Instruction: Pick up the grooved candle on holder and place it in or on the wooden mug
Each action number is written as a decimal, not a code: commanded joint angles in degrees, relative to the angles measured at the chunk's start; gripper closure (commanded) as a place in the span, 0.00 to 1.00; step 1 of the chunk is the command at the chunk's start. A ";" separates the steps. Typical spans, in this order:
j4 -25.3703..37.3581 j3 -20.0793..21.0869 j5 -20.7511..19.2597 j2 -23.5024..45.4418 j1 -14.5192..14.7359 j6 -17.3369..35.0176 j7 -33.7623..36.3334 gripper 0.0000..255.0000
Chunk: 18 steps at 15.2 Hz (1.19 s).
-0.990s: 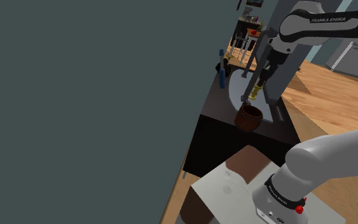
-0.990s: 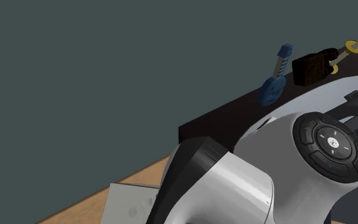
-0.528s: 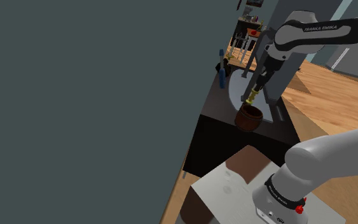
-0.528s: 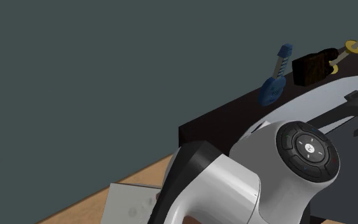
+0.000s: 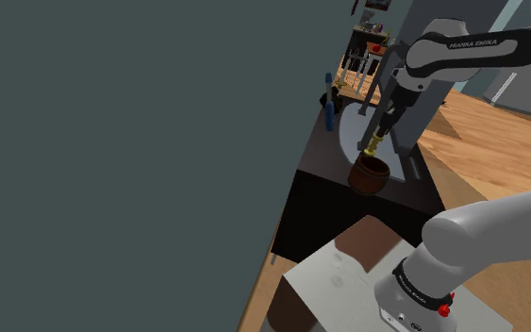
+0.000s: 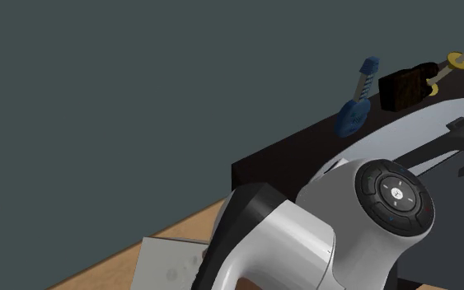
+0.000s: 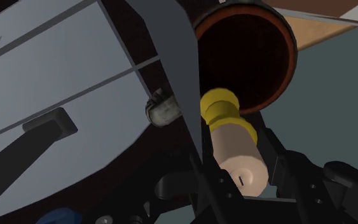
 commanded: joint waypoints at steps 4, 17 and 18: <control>-0.15 -2.12 0.24 2.68 -0.89 0.68 -0.71 0.00; 5.85 0.18 1.11 0.51 -2.38 -7.58 -0.96 0.00; 5.85 0.23 1.14 0.51 -2.44 -7.58 -0.98 0.00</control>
